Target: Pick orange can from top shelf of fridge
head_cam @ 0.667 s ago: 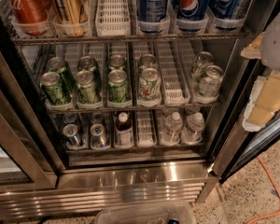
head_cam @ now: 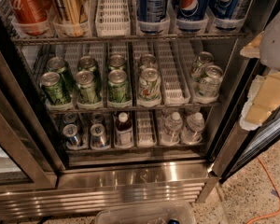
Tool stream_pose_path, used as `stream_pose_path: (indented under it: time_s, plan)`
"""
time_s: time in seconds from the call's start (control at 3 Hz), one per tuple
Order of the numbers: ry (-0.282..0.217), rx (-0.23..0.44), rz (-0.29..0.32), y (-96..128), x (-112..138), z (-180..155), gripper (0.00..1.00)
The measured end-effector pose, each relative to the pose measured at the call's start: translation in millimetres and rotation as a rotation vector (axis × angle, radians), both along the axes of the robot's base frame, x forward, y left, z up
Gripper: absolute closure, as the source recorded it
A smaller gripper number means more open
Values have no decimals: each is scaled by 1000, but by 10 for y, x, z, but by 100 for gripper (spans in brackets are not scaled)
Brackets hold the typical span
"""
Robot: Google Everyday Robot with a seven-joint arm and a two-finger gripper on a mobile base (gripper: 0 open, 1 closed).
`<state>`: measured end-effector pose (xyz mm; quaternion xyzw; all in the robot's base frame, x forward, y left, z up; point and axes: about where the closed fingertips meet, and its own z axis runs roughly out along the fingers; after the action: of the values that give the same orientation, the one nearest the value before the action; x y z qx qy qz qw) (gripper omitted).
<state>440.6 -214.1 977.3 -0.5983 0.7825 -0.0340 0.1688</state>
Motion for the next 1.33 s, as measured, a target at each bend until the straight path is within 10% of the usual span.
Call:
stream_pose_path:
  time_s: [1.0,1.33]
  plan:
    - [-137,361,-6,960,101,165,0]
    - [-137,361,-6,960,101,164,0]
